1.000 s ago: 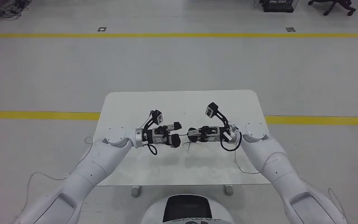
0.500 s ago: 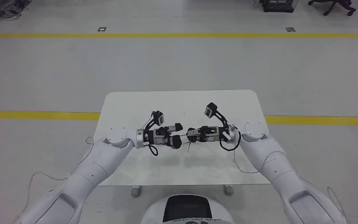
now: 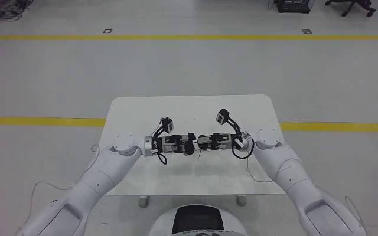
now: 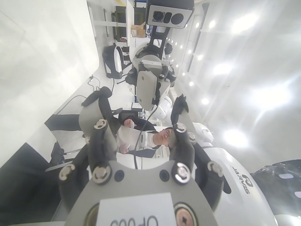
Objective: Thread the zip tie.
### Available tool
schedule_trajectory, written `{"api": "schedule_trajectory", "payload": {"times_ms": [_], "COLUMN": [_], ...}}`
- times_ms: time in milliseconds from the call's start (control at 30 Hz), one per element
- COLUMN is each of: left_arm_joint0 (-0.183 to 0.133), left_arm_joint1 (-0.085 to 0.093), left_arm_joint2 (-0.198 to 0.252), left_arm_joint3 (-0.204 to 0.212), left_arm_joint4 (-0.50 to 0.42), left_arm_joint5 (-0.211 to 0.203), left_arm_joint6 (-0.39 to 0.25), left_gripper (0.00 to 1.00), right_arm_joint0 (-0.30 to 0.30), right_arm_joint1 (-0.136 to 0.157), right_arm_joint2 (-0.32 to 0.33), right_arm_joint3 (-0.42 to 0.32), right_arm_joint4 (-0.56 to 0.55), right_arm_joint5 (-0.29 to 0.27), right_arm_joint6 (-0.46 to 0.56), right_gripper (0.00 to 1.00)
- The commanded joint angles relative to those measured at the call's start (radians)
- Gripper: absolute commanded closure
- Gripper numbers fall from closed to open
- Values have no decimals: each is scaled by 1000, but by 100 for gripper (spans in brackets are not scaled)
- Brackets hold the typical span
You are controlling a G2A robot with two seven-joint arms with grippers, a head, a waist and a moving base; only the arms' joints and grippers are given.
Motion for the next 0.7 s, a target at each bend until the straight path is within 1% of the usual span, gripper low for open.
{"api": "schedule_trajectory", "payload": {"times_ms": [0,133,167,233,300,400,467,667], "left_arm_joint0": [-1,-2,-2,-2,-2,-3,-3,-2], "left_arm_joint1": [-1,-3,-4,-5,-6,-7,-7,-9], "left_arm_joint2": [0,-1,-1,-1,-2,-3,-4,-7], "left_arm_joint3": [2,5,6,8,10,12,13,15], "left_arm_joint4": [-1,-5,-6,-8,-10,-10,-9,-9], "left_arm_joint5": [0,0,0,1,1,0,-1,-1], "left_arm_joint6": [-2,-6,-6,-8,-10,-13,-15,-18], "left_gripper": [54,60,63,65,71,75,76,85], "right_arm_joint0": [1,4,5,7,9,13,14,16], "right_arm_joint1": [0,0,0,-1,-1,-2,-2,-3], "right_arm_joint2": [-1,-3,-4,-7,-9,-11,-13,-15], "right_arm_joint3": [2,7,9,12,17,22,24,30], "right_arm_joint4": [-1,-5,-7,-9,-12,-14,-15,-18], "right_arm_joint5": [1,7,9,14,19,23,26,30], "right_arm_joint6": [1,0,-1,-1,-3,-5,-6,-7], "right_gripper": [100,100,100,100,100,100,100,100]}}
